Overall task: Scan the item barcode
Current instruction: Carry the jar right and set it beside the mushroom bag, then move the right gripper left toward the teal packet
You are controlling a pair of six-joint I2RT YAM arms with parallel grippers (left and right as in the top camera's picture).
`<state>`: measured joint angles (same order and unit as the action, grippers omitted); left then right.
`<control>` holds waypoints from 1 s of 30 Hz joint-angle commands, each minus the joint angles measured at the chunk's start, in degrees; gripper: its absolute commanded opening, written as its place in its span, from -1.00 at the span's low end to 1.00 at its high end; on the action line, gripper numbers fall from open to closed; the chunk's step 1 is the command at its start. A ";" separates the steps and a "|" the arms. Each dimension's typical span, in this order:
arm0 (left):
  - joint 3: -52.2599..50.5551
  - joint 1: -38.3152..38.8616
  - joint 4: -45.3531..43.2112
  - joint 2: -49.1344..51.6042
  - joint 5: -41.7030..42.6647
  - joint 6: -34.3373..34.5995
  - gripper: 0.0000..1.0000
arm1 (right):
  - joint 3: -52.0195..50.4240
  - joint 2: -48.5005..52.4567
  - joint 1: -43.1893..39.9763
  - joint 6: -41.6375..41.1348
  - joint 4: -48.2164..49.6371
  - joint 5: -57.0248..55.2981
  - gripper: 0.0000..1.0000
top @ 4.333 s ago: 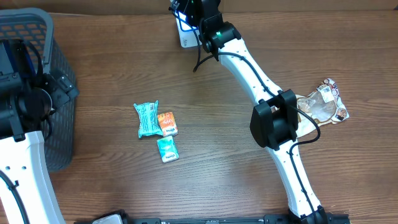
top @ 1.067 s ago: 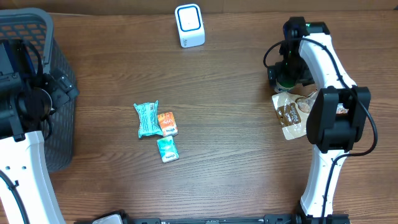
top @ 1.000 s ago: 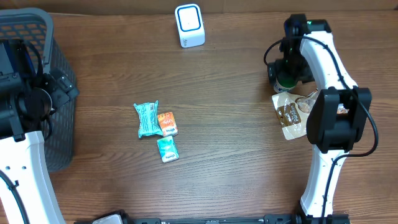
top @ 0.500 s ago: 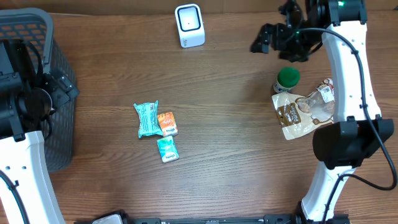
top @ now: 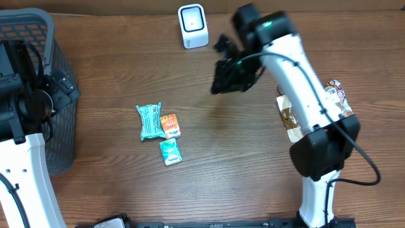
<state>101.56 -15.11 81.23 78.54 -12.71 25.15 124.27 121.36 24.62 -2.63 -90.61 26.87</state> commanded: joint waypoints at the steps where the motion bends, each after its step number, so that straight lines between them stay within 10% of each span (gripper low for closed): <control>1: 0.81 -0.24 -0.07 0.11 -0.81 0.17 0.99 | -0.79 -0.07 4.11 -7.78 1.09 -9.46 -0.43; 17: 0.81 -0.24 -0.07 0.11 -0.81 0.17 0.99 | -19.26 -0.04 27.02 -17.29 23.82 -13.40 0.19; 22: 0.83 -0.24 -0.04 0.11 -0.81 0.17 1.00 | -19.69 0.31 30.71 -20.63 30.25 -14.05 -0.54; 30: 0.81 -0.24 -0.04 0.11 -0.81 0.17 0.99 | -28.50 0.39 31.26 -32.79 39.76 -12.61 -0.92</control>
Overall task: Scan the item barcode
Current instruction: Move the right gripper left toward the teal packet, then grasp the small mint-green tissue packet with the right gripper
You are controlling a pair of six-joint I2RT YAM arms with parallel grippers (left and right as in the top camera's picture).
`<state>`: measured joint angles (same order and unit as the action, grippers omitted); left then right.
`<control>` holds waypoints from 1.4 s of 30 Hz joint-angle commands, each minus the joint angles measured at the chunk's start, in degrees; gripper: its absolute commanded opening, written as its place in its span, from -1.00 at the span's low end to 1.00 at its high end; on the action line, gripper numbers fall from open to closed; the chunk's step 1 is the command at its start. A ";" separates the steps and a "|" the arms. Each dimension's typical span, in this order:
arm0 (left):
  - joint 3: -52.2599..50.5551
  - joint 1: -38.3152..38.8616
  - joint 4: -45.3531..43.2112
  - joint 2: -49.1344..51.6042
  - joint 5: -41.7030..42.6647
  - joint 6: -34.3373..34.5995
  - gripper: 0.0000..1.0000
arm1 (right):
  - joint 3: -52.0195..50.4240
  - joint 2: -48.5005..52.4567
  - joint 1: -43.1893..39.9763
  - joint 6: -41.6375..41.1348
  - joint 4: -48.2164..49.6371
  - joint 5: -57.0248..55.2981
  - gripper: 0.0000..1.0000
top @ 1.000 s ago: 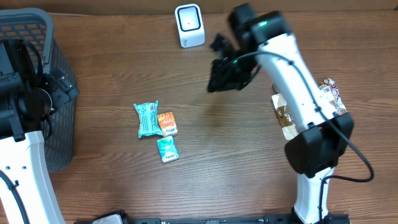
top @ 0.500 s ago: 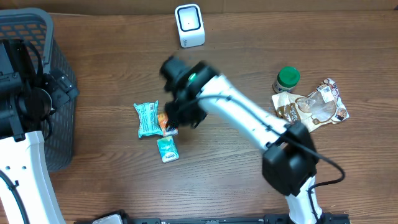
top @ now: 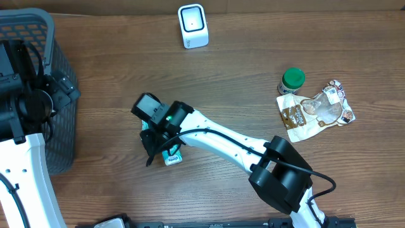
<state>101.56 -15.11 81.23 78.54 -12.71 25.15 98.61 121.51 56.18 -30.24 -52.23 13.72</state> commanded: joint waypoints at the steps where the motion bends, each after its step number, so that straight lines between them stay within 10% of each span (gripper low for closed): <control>1: 0.83 -0.24 -0.04 0.11 -0.81 0.17 0.99 | -3.67 0.24 -0.31 -5.18 2.01 1.01 -0.92; 21: 0.83 -0.24 -0.07 0.11 -0.81 0.17 0.99 | -6.34 3.15 1.18 -5.16 3.04 -1.46 -0.83; 42: 0.83 -0.24 -0.04 0.11 -0.81 0.17 0.99 | -6.36 3.21 -10.34 -5.33 -17.22 -19.37 -0.92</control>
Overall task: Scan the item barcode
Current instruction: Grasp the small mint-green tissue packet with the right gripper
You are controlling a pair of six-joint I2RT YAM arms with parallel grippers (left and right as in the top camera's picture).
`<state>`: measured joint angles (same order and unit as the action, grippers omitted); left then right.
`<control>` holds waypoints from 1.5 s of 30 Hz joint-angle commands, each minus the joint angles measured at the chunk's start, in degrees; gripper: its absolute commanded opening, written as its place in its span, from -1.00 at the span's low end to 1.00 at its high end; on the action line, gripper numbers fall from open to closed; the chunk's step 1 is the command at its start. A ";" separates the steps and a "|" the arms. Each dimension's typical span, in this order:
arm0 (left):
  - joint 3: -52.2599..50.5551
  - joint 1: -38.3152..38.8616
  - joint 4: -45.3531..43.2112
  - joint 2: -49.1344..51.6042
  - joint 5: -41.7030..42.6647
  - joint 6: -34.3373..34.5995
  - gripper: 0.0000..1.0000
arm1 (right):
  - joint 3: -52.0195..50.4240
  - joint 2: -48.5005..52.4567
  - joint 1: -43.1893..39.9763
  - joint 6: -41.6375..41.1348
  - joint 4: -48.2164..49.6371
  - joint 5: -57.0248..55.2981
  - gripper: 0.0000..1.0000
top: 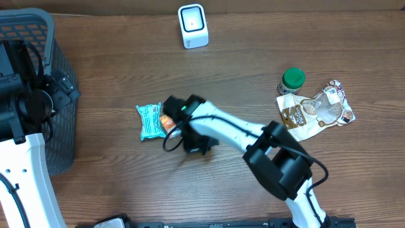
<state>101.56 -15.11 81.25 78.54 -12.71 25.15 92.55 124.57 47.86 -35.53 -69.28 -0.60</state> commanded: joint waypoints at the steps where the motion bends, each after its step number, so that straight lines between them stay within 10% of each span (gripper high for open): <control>1: 0.83 -0.24 -0.07 0.11 -0.81 0.17 0.99 | -0.31 0.15 -2.95 -0.04 0.31 -5.68 -0.92; 11: 0.83 -0.24 -0.07 0.11 -0.81 0.17 0.99 | -0.31 0.15 -7.10 11.67 15.85 11.10 -0.83; 20: 0.83 -0.24 -0.07 0.11 -0.81 0.17 0.99 | 5.29 -0.42 -11.72 13.88 9.42 10.25 -0.75; 28: 0.83 -0.24 -0.07 0.11 -0.81 0.17 0.99 | 8.85 -4.90 -14.82 18.75 -2.58 20.24 0.01; 45: 0.83 -0.24 -0.09 0.11 -0.81 0.17 0.99 | -5.01 -4.90 -11.06 16.02 8.52 26.43 -0.13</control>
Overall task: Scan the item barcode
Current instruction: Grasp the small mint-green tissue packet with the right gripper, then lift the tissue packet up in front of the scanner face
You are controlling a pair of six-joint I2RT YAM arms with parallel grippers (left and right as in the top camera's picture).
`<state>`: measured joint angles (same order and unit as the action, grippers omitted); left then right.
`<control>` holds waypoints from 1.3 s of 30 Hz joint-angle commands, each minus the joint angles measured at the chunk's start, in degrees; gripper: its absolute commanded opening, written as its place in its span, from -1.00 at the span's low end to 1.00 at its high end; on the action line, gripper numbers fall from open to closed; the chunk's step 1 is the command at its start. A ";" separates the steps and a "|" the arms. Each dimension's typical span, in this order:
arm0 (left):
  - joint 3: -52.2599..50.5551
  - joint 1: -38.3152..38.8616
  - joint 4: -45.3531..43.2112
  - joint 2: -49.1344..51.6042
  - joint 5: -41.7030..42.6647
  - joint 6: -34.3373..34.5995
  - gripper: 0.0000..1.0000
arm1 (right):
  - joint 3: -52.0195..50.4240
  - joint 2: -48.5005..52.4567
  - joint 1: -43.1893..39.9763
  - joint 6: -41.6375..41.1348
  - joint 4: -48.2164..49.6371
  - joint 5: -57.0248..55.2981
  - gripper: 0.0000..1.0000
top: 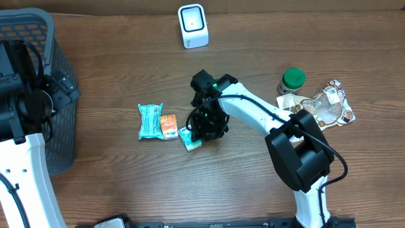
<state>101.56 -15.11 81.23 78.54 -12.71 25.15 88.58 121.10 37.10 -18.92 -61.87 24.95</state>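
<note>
A small green packet [188, 138] lies tilted at the lower left of my right gripper [200, 131], one edge tucked under the black fingers; the gripper looks shut on it, just above the wooden table. The white barcode scanner [193, 25] stands at the far edge, well beyond the gripper. My left gripper [60, 88] hangs over the basket at the far left, its fingers too dark to read.
An orange packet [168, 126] and a teal wrapper [149, 120] lie side by side left of the green packet. A green-lidded jar [292, 79] and a brown pouch [316, 111] sit at the right. A dark mesh basket [60, 136] stands at the left edge.
My right gripper has moved right and towards the far edge. The green packet now shows at its lower left, farther right than where it first lay. The left arm has not moved.
My right gripper first hung high near the scanner while the three packets lay together. Then it was down on the green packet. Later it covered that spot beside the orange packet. Now the green packet lies right of the others, at the gripper.
</note>
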 commanded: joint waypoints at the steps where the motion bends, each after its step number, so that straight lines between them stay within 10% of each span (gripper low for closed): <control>1: 0.83 -0.24 -0.07 0.11 -0.81 0.17 0.99 | -1.53 -1.42 -0.24 -0.92 1.92 0.85 -0.12; 9: 0.83 -0.24 -0.04 0.11 -0.81 0.17 0.99 | -9.05 -1.42 -0.15 -5.57 10.69 1.22 -0.14; 15: 0.83 -0.24 -0.04 0.11 -0.81 0.17 0.99 | -10.23 -1.42 -1.09 -6.23 11.52 1.75 -0.90; 20: 0.83 -0.24 -0.04 0.11 -0.81 0.17 0.99 | -7.80 -2.19 -4.50 -4.33 6.82 3.15 -0.92; 39: 0.83 -0.24 -0.04 0.11 -0.81 0.17 0.99 | -4.96 -14.56 -24.04 19.45 5.35 60.87 -0.92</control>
<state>101.56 -15.11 81.25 78.54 -12.71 25.15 82.72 107.15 15.29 -2.66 -57.17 72.14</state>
